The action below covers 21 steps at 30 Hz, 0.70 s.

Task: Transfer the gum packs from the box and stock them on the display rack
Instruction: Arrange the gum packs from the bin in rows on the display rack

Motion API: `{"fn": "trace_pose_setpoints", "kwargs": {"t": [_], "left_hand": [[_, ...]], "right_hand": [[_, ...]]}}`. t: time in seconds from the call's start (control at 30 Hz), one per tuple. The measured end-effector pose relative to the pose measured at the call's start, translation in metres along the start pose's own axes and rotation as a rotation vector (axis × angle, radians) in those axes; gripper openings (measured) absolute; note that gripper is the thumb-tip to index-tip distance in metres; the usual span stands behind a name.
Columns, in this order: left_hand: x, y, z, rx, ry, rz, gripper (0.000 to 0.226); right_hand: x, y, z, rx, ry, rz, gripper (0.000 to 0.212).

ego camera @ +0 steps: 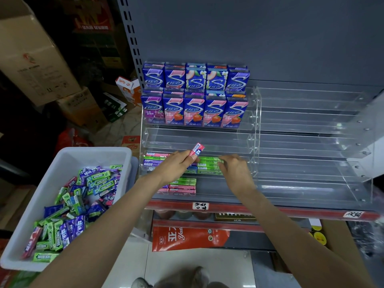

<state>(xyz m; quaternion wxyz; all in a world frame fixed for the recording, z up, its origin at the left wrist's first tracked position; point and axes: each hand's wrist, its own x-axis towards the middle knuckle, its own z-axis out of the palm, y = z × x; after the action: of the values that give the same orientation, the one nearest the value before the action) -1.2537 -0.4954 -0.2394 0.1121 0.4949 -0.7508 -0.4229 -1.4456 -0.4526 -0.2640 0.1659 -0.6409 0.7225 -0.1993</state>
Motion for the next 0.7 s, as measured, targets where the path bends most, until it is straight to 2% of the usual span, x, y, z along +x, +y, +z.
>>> {"fn": "trace_pose_setpoints", "kwargs": {"t": [0.23, 0.33, 0.4, 0.47, 0.57, 0.7], "left_hand": [[-0.003, 0.003, -0.007, 0.095, 0.076, 0.103, 0.022], [-0.009, 0.006, -0.011, 0.088, 0.044, 0.117, 0.014], [-0.013, 0.009, -0.010, 0.066, 0.033, 0.118, 0.018], [-0.017, 0.011, -0.007, 0.060, 0.049, 0.125, 0.019], [-0.022, 0.010, -0.001, 0.043, 0.090, 0.117, 0.021], [-0.031, 0.000, 0.007, -0.211, 0.078, 0.097, 0.011]], "right_hand": [[-0.002, -0.004, -0.012, -0.029, -0.063, -0.020, 0.032], [-0.005, -0.013, -0.018, 0.140, -0.055, -0.154, 0.037], [-0.009, -0.021, -0.020, 0.300, -0.117, -0.190, 0.039], [-0.014, -0.027, -0.021, 0.376, -0.137, -0.203, 0.032], [-0.020, -0.023, -0.017, 0.443, -0.123, -0.154, 0.020], [-0.036, -0.016, -0.014, 0.623, -0.134, 0.015, 0.022]]}}
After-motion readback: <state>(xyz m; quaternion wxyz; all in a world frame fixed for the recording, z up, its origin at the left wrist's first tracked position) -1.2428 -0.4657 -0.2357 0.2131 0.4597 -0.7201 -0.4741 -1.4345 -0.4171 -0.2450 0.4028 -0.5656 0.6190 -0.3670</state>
